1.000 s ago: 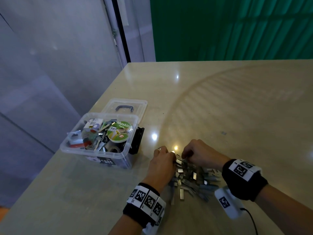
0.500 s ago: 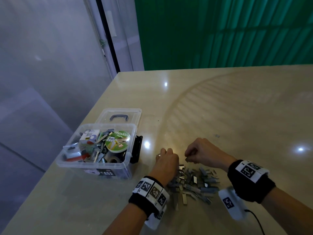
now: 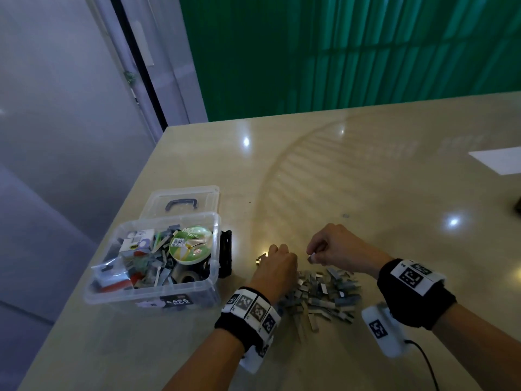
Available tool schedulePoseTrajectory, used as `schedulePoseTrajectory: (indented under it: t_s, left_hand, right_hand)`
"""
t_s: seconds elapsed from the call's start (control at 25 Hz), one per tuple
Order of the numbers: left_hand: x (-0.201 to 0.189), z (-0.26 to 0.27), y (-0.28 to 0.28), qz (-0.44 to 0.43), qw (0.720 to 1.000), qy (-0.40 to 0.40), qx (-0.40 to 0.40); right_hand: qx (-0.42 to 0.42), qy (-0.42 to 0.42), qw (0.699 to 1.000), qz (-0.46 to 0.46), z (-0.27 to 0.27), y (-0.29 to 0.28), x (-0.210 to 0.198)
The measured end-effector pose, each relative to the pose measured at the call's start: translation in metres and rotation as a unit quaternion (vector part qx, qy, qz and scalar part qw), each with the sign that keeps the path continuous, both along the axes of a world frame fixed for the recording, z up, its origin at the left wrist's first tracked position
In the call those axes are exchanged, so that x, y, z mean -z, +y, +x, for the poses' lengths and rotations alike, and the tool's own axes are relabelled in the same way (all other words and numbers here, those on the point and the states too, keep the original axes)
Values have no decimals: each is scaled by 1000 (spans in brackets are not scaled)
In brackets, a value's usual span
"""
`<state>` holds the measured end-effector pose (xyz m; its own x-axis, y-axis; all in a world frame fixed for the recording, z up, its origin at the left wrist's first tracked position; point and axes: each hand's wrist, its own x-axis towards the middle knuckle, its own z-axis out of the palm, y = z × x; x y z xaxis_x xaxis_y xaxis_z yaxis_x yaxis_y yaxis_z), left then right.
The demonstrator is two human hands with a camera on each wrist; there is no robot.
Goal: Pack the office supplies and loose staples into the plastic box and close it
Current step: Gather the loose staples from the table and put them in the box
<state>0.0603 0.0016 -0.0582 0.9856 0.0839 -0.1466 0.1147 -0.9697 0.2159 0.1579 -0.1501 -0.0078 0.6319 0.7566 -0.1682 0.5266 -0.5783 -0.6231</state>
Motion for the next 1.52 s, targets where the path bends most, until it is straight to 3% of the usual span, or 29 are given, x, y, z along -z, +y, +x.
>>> schedulePoseTrajectory:
  t_s: [0.72, 0.96, 1.32, 1.52]
  left_hand:
    - [-1, -17, 8, -27, 998, -33, 47]
    - [-23, -15, 13, -148, 987, -63, 20]
    - [-62, -35, 25, -162, 978, -134, 19]
    - [-99, -73, 58, -268, 940, -205, -60]
  right_hand:
    - [29, -10, 999, 20, -14, 16, -11]
    - [33, -13, 999, 17, -13, 14, -15]
    - [-6, -52, 999, 8, -12, 42, -34]
    - [-52, -42, 996, 61, -25, 84, -59]
